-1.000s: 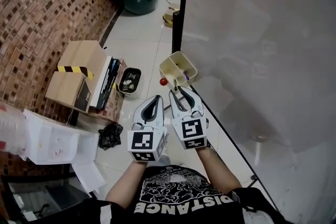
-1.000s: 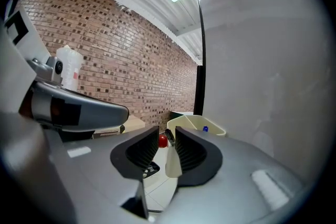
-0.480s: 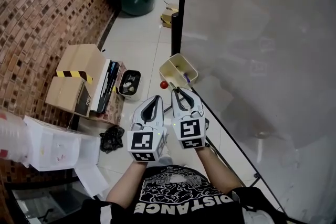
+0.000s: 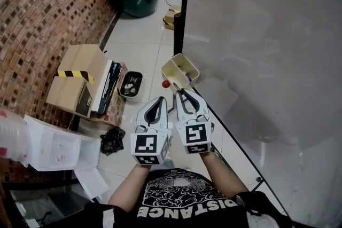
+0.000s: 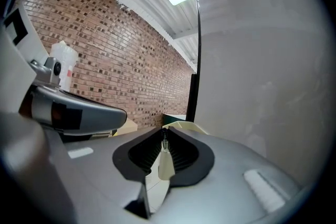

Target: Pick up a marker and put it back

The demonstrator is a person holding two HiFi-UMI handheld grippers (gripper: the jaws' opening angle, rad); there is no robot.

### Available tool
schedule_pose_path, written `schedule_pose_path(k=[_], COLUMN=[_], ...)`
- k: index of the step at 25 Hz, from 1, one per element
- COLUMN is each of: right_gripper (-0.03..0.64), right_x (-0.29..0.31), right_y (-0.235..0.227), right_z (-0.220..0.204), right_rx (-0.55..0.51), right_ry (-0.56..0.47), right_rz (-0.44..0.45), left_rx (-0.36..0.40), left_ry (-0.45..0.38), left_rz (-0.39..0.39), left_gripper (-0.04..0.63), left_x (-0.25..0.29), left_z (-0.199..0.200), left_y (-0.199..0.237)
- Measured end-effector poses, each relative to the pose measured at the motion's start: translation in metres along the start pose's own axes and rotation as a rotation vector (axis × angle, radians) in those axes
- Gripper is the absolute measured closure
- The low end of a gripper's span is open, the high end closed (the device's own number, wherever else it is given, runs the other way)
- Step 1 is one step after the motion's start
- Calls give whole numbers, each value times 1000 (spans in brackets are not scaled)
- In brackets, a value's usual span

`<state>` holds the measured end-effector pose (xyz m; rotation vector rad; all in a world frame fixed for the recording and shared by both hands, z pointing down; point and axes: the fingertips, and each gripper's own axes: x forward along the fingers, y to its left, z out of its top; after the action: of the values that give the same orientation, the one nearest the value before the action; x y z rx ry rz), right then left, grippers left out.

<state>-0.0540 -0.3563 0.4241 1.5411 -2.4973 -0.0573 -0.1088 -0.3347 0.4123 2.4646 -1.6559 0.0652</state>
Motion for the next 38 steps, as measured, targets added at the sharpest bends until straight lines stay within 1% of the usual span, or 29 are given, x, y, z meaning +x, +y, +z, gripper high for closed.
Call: schedule_pose_path(k=[8, 12, 18, 23, 28, 38], right_gripper=[583, 583, 583, 583, 583, 583], right_x=[-41, -59, -91, -114, -131, -134], right_y=[1, 3, 3, 4, 12, 13], right_z=[25, 38, 58, 66, 67, 66], right_rx=[-21, -31, -25, -22, -33, -27], right_ry=[-83, -116, -165, -184, -193, -184], right_rz=[-7, 2, 6, 10, 16, 31], left_rx=[-2, -7, -8, -6, 17, 20], left_ry=[-29, -44, -66, -79, -83, -74], left_rz=[10, 20, 23, 28, 30, 43], left_gripper=[589, 589, 589, 589, 590, 591], left_x=[-26, -37, -48, -59, -68, -70], left_z=[4, 6, 14, 17, 16, 20], left_y=[-20, -26, -41, -51, -59, -62])
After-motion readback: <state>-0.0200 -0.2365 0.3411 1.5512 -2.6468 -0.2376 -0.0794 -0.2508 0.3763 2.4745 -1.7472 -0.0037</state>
